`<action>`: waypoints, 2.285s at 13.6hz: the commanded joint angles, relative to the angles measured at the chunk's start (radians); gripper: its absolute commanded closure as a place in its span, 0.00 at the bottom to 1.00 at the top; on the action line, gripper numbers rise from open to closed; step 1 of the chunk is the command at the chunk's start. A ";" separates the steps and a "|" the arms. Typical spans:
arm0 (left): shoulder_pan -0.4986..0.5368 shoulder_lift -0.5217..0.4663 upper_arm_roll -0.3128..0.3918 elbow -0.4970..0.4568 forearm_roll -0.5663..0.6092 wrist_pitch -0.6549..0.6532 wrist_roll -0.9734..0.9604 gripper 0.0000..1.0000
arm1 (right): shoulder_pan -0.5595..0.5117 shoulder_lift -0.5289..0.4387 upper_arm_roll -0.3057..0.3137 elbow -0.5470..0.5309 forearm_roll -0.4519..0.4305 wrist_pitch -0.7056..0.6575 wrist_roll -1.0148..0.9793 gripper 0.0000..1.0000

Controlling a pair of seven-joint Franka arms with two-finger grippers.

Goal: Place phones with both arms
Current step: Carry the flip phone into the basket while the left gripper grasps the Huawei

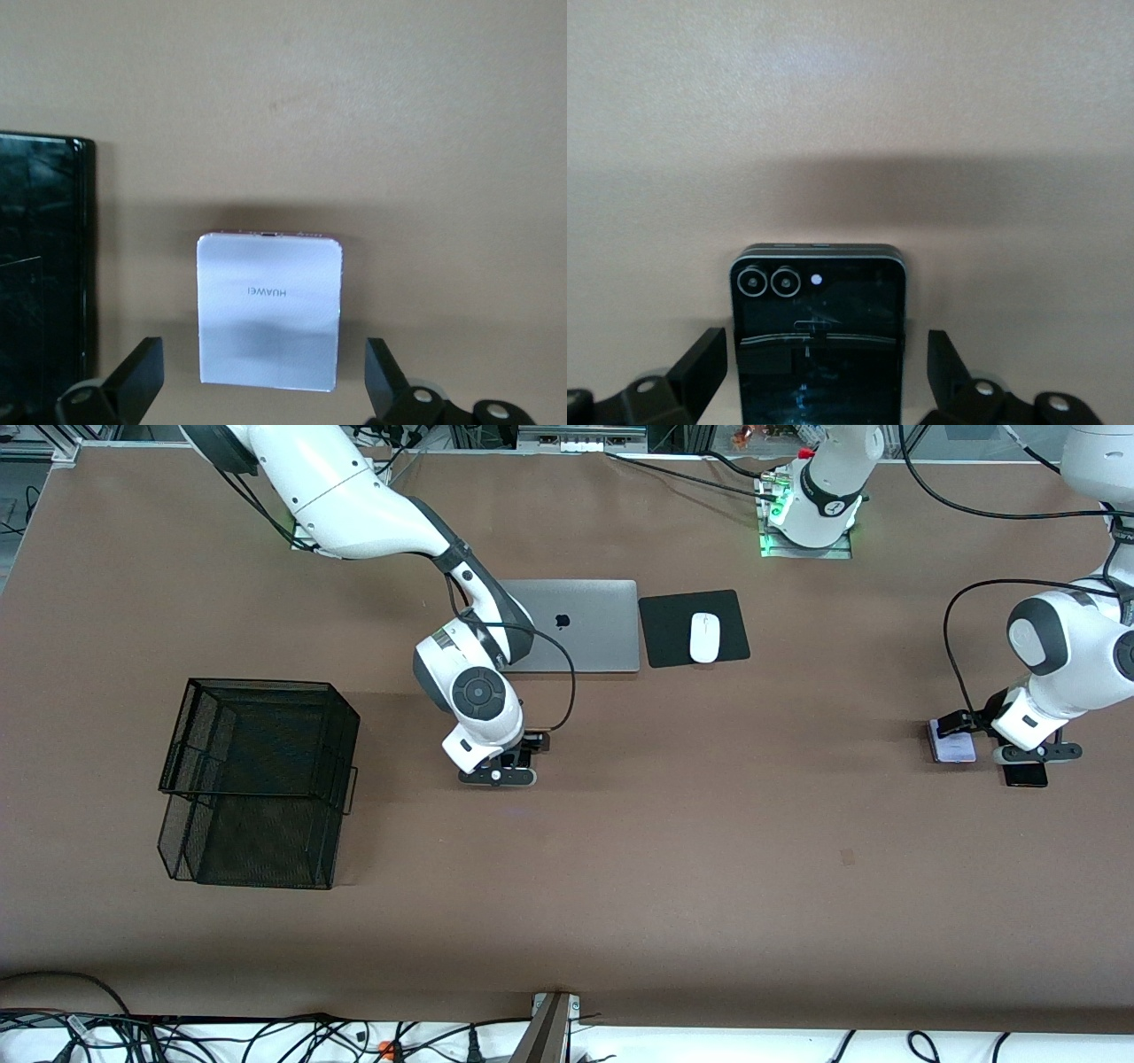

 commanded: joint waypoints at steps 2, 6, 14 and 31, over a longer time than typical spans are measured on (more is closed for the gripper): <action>0.022 -0.038 -0.015 -0.060 -0.017 0.061 0.000 0.00 | 0.013 0.010 -0.006 -0.001 -0.016 0.011 -0.007 0.07; 0.017 -0.020 -0.017 -0.058 -0.056 0.087 -0.005 0.00 | 0.011 0.006 -0.006 0.004 -0.015 0.011 -0.005 0.85; 0.017 0.026 -0.023 -0.049 -0.057 0.125 0.003 0.00 | -0.183 -0.311 -0.050 0.018 0.004 -0.333 -0.178 1.00; 0.030 0.078 -0.021 -0.027 -0.056 0.175 0.017 0.00 | -0.208 -0.576 -0.530 -0.555 0.087 0.028 -0.743 1.00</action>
